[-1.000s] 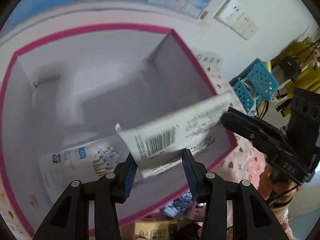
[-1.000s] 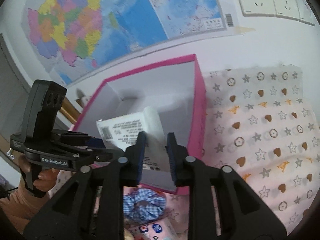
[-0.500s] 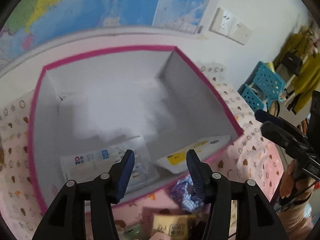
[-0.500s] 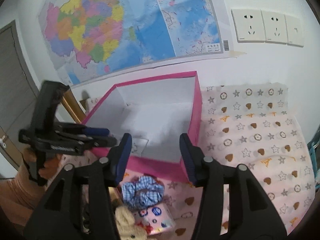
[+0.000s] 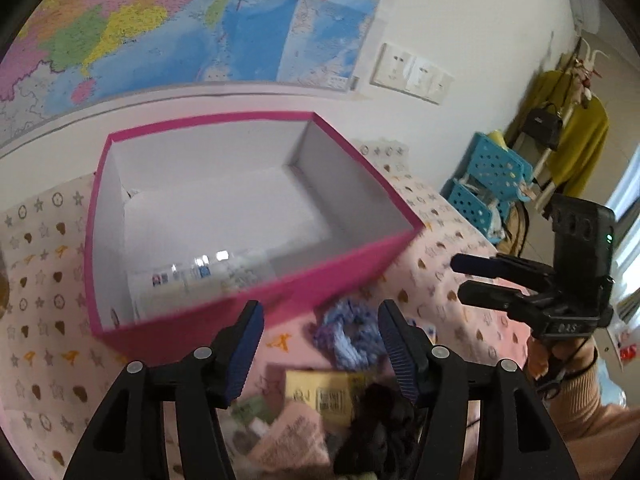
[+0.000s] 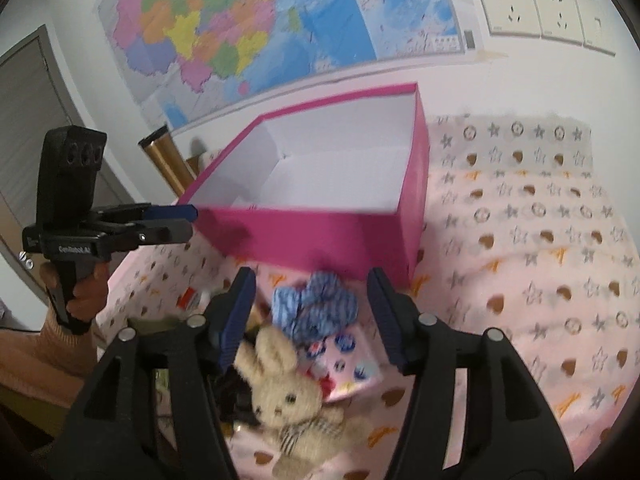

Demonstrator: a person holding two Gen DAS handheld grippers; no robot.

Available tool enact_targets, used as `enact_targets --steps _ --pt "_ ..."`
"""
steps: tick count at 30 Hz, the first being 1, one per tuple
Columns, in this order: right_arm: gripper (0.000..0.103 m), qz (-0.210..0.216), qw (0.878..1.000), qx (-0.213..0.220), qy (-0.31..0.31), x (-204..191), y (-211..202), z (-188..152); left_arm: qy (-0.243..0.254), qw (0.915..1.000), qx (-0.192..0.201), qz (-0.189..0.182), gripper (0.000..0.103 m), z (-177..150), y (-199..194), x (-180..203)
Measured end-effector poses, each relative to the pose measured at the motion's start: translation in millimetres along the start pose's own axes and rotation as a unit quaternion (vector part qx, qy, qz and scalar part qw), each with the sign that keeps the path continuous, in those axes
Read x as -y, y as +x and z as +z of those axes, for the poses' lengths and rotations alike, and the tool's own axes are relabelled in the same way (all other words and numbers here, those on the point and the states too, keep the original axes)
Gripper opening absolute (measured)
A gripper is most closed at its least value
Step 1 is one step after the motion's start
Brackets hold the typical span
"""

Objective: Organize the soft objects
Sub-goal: 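Grasp the green plush toy with the right gripper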

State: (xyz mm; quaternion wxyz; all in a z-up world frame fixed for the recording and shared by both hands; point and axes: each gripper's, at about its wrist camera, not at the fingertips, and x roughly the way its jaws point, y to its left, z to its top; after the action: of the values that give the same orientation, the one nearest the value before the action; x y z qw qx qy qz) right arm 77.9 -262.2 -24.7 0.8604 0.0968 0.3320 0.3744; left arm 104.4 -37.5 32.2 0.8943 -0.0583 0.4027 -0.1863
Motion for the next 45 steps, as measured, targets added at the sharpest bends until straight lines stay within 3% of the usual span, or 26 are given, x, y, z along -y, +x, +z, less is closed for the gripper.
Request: enact_targets --steps 9,19,24,31,37,41,45 --pt "0.060 0.016 0.999 -0.044 0.026 0.3 8.7 -41.2 0.009 0.9995 -0.019 -0.024 0.061 -35.6 -1.4 11.3" --pt "0.060 0.028 0.998 -0.051 0.012 -9.9 15.1 -40.5 0.009 0.9980 -0.044 -0.043 0.061 -61.0 8.7 22.0" --pt "0.060 0.053 0.998 -0.034 -0.012 -30.0 8.3 -37.1 0.010 0.9983 -0.050 -0.027 0.061 -67.4 5.9 19.1" --pt "0.060 0.106 0.991 -0.035 -0.079 -78.3 10.7 -32.4 -0.044 0.9989 -0.016 0.000 0.061 -76.9 -28.5 -21.2" --pt "0.060 0.167 0.974 -0.089 -0.121 -120.4 38.4 -50.6 -0.086 0.9961 -0.011 0.017 0.061 -103.0 -51.1 -52.9" --pt "0.060 0.172 0.969 -0.127 -0.120 -132.5 63.6 -64.6 -0.119 0.9927 -0.018 0.003 0.061 -125.6 -62.1 -70.9" --pt "0.060 0.142 0.973 -0.141 -0.117 -130.7 80.4 -70.4 -0.129 0.9913 -0.027 -0.002 0.066 -143.8 -73.4 -76.6"
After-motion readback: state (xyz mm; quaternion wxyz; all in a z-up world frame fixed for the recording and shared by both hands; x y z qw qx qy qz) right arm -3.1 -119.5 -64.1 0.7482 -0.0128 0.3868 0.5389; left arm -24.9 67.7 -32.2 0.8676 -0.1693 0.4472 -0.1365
